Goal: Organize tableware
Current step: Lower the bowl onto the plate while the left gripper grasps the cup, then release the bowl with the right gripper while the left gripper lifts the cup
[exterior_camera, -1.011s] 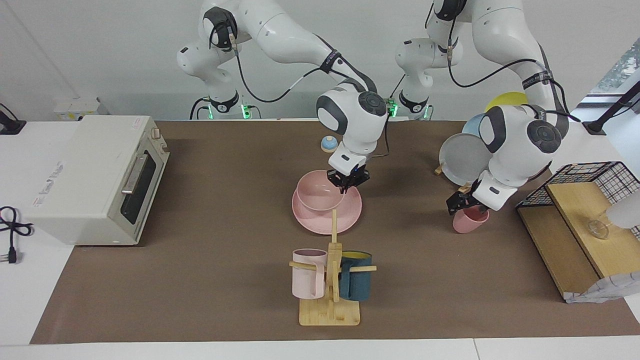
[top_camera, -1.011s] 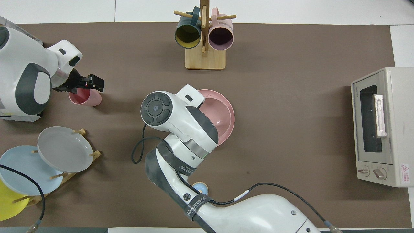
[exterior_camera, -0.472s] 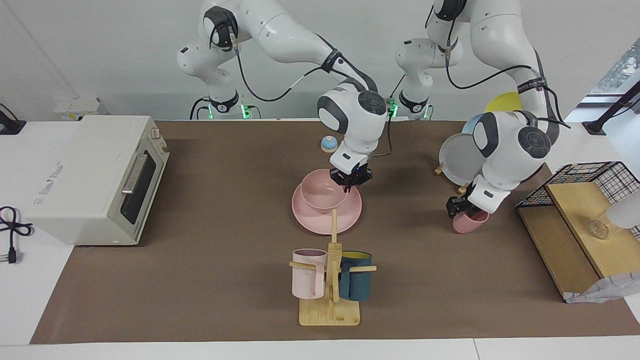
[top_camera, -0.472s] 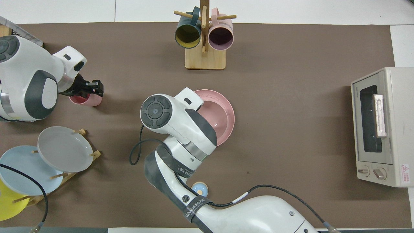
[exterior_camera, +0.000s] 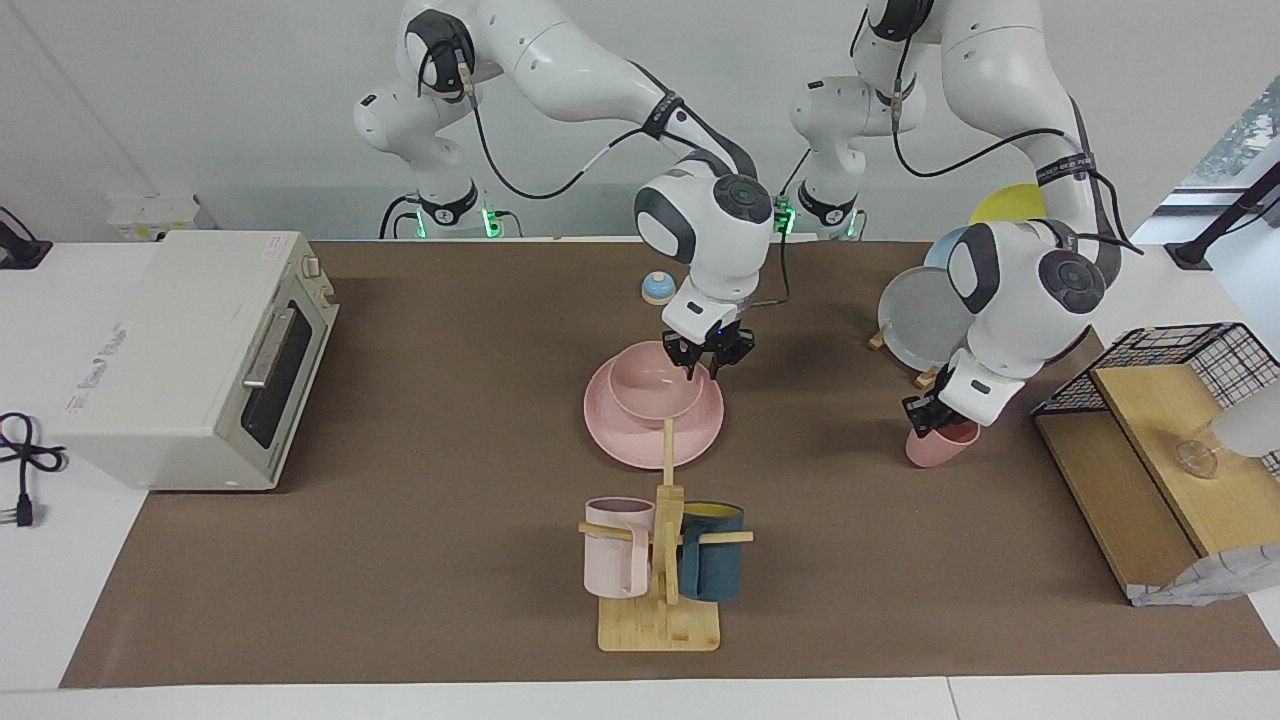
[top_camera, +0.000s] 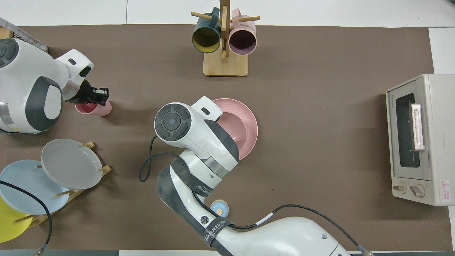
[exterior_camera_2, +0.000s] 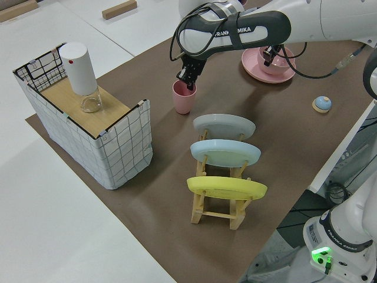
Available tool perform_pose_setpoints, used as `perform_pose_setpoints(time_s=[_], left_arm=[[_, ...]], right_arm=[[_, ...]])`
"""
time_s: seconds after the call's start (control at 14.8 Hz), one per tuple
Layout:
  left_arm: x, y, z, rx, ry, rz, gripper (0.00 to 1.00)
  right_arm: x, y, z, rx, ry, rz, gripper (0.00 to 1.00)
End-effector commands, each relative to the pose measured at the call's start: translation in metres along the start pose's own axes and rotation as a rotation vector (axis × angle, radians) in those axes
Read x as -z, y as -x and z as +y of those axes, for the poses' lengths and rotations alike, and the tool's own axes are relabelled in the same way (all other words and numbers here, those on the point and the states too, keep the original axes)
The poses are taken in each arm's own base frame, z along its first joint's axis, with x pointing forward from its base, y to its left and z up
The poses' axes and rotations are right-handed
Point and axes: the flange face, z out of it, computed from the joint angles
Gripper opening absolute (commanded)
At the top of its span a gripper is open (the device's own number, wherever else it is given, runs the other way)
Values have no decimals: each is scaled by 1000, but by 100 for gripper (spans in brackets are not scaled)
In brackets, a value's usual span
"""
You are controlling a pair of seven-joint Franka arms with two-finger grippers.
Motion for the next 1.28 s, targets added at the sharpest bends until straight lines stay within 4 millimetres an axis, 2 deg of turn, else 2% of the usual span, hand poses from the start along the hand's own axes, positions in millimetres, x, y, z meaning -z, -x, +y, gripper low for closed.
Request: perform_pose_setpoints(time_s=[0.0,0.07,0.13,0.27,0.4,0.47,0.54,0.67,0.81,0.88,0.94,1.01,1.08,1.15,1.21], left_arm=[[24,-5,1,7,8,31,0],[42,-8,7,11,12,22,0],[65,-11,13,39,11,11,0],[108,-10,39,76,11,-4,0],[151,-3,64,96,-2,-66,0],[175,1,81,135,-2,-67,0],[187,8,112,178,-7,-66,0],[193,24,176,275,-7,-48,0],[195,49,242,329,13,-12,0],[194,60,266,337,29,-12,0],[193,73,292,339,54,-14,0],[188,83,314,339,67,-4,0],[173,93,335,351,69,-2,0],[152,99,350,352,79,5,0],[137,105,361,347,78,7,0]], right_arm=[[18,-13,16,-30,-1,-1,93],[30,-26,29,-53,-9,13,100],[44,-38,48,-64,-24,28,100],[83,-57,122,-23,-15,10,100],[129,-66,208,28,2,-41,100],[155,-67,255,32,-1,-63,100],[178,-65,300,52,-12,-76,100],[206,-55,358,110,-18,-99,100],[203,-50,396,133,-2,-163,100],[203,-47,417,139,-8,-177,100],[193,-40,427,143,-11,-198,100],[189,-32,434,136,-15,-180,100],[178,-28,447,127,-19,-170,100],[175,-30,461,143,-27,-141,100],[177,-35,467,181,-28,-103,100]])
